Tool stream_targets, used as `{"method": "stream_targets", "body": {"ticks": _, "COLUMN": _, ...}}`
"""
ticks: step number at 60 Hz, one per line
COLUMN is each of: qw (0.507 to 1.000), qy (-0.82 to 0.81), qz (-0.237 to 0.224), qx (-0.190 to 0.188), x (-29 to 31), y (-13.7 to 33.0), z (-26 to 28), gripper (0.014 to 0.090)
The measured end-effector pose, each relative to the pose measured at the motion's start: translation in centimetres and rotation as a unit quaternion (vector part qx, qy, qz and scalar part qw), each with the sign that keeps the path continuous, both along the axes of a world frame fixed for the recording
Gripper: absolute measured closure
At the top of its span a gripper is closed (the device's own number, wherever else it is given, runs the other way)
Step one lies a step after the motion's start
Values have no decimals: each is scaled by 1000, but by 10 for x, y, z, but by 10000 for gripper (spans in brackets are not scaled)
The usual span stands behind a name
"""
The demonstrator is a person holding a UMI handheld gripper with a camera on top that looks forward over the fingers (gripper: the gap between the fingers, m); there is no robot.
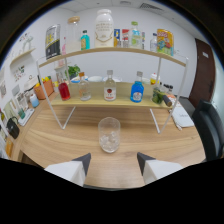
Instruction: Make me a cup of Mojito.
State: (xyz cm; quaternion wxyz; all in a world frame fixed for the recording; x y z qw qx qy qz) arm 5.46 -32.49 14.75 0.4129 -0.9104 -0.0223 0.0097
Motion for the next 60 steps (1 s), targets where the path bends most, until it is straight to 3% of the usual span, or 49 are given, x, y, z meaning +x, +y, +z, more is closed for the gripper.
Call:
{"method": "stream_targets", "body": {"ticks": 15, "qw": 999, "qy": -4, "qz": -30, "qx": -16, "x": 57, "y": -35, "z": -9, "gripper": 185}}
{"method": "stream_targets", "body": {"ticks": 24, "qw": 999, "qy": -1, "qz": -44, "qx": -10, "x": 97, "y": -28, "z": -1, "gripper": 183}}
{"method": "stream_targets", "body": {"ticks": 35, "qw": 999, "qy": -2, "qz": -38, "qx": 28, "x": 130, "y": 20, "z": 33, "gripper": 182}}
{"method": "stream_targets", "body": {"ticks": 36, "qw": 999, "qy": -3, "qz": -37, "qx": 31, "x": 133, "y": 26, "z": 36, "gripper": 228}}
{"method": "stream_targets", "body": {"ticks": 37, "qw": 999, "qy": -3, "qz": -36, "qx": 35, "x": 135, "y": 32, "z": 39, "gripper": 182}}
{"method": "stream_targets", "body": {"ticks": 45, "qw": 998, "qy": -3, "qz": -26, "qx": 54, "x": 150, "y": 80, "z": 53, "gripper": 182}}
{"method": "stream_targets", "body": {"ticks": 51, "qw": 998, "qy": -2, "qz": -19, "qx": 57, "x": 156, "y": 112, "z": 53, "gripper": 193}}
{"method": "stream_targets", "body": {"ticks": 60, "qw": 999, "qy": -9, "qz": -17, "qx": 33, "x": 163, "y": 149, "z": 40, "gripper": 285}}
